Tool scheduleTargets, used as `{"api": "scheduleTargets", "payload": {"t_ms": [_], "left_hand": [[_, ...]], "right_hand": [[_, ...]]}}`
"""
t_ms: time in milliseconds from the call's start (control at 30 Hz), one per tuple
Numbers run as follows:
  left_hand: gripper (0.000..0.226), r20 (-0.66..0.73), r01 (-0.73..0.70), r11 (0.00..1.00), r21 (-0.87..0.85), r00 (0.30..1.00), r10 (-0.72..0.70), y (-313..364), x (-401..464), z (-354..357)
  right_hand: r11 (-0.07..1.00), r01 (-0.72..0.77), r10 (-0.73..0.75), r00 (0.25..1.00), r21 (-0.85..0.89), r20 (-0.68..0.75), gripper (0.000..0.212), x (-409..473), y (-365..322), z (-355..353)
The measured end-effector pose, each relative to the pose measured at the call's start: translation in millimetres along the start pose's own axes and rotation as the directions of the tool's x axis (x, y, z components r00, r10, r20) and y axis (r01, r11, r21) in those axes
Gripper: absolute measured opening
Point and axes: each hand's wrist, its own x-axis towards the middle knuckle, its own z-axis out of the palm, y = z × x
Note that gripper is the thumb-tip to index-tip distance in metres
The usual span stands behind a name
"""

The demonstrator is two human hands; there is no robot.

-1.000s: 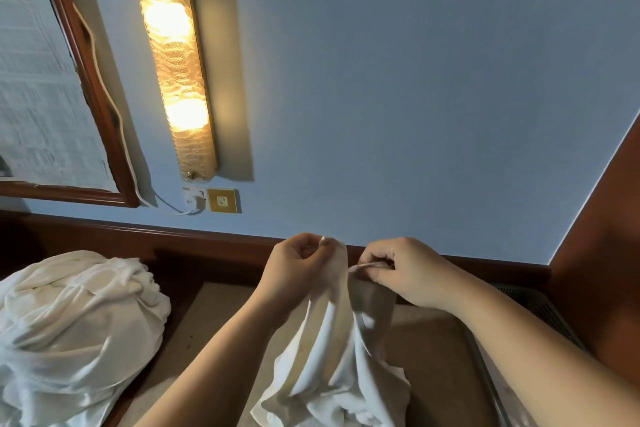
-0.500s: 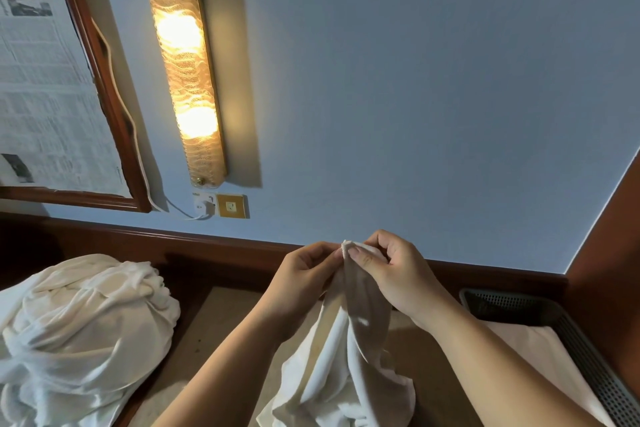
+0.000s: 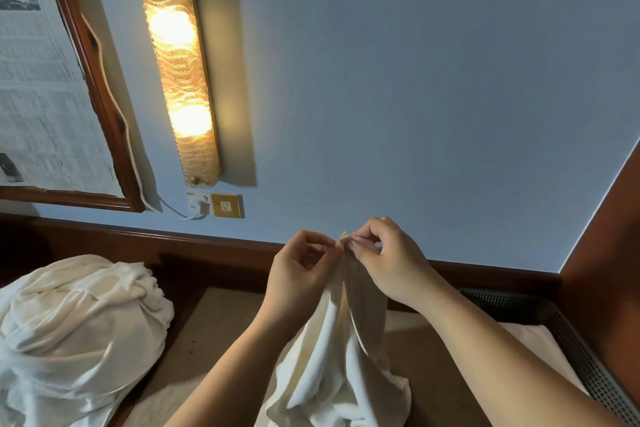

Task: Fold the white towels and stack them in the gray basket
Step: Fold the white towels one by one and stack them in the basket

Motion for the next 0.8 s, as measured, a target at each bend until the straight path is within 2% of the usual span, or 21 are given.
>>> {"api": "scheduleTargets", "payload": {"t_ms": [100, 267, 433, 533, 667, 733, 800], "left_hand": [[0.016, -0.006, -0.109, 0.977, 0.186, 0.994, 0.112, 6, -3, 11], [0.017, -0.094, -0.269, 0.909, 0.318, 0.945, 0.313, 3, -1, 25], [0.021, -0.142, -0.313, 0.903, 0.293, 0.920, 0.365, 10, -3, 41], [0.029, -0.164, -0.335, 0.875, 0.348, 0.898, 0.409, 20, -1, 50], [0.027, -0.126, -0.312, 0.899, 0.309, 0.923, 0.364, 32, 2, 58], [0.026, -0.034, -0.222, 0.961, 0.163, 0.973, 0.230, 39, 1, 57], [0.026, 0.078, -0.085, 0.995, -0.043, 0.993, 0.088, 45, -3, 53]], "right_hand": [[0.999, 0.012, -0.012, 1.000, -0.030, 0.013, 0.022, 7, -12, -12], [0.998, 0.055, -0.056, 0.998, -0.032, -0.032, 0.019, 18, -33, -38], [0.995, 0.053, -0.059, 0.996, -0.082, -0.073, 0.020, 24, -47, -58], [0.993, 0.061, -0.071, 0.993, -0.105, -0.096, 0.019, 26, -57, -66], [0.989, 0.056, -0.072, 0.991, -0.135, -0.116, 0.020, 26, -72, -79], [0.990, 0.054, -0.069, 0.991, -0.130, -0.113, 0.021, 23, -78, -87], [0.992, 0.050, -0.062, 0.992, -0.113, -0.113, 0.021, 20, -83, -92]]}}
